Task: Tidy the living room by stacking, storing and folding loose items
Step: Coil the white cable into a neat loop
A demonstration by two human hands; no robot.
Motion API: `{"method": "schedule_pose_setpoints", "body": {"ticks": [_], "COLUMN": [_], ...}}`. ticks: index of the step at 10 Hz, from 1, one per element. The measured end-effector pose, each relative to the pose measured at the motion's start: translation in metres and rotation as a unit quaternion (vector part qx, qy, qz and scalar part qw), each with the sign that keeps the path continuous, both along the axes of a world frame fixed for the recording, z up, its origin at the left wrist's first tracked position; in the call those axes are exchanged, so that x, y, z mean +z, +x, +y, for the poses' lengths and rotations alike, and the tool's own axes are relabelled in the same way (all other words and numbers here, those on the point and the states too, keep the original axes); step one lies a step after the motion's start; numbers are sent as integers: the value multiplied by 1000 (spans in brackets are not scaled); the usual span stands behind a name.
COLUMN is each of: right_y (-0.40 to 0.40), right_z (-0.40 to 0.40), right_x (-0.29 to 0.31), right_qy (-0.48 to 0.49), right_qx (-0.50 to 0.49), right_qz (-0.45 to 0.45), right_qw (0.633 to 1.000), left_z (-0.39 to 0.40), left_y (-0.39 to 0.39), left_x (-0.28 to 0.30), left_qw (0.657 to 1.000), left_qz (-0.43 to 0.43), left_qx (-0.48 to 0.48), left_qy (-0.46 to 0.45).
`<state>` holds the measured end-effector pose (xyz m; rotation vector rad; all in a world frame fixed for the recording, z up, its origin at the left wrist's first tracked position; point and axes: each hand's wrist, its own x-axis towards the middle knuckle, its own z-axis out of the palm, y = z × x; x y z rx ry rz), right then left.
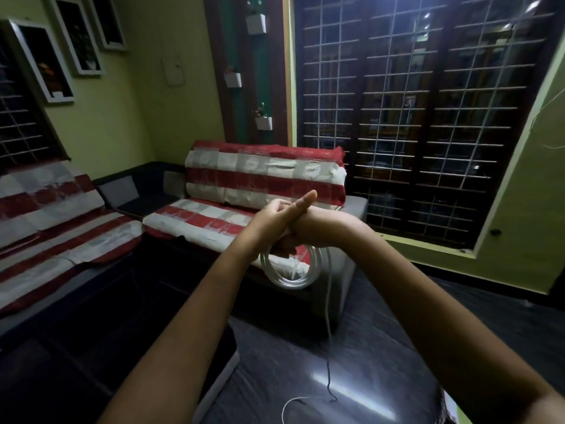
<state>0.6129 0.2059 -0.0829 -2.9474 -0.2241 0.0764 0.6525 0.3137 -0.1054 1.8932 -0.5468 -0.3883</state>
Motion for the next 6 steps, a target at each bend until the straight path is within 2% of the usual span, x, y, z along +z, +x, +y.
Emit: {"method": "schedule_pose_setpoints", "body": {"ticks": [1, 2, 3, 4, 5, 6], "right_y": [2, 10, 16, 23, 31, 30], "right_z": [0, -4, -5, -11, -19, -31], "right_x": [-3, -8, -15, -25, -25, -29], "right_qy": [12, 26, 27, 183, 338, 381], "right_qx": [29, 19, 27, 2, 1, 45], "right_qz": [5, -33, -67, 1, 80, 114], "right_qw": [999, 999, 997, 983, 938, 916], "left_z": [-4, -6, -7, -7, -6, 1], "left_y": [-1, -1, 5, 11, 13, 18], "left_x": [-9, -13, -15, -18, -17, -13], "left_qw": [1000, 999, 999, 998, 996, 992], "left_qz": [7, -17, -1, 7, 21, 35], "left_qx": [28, 38, 31, 15, 19, 12], "left_qy": [-13, 1, 26, 65, 89, 123]}}
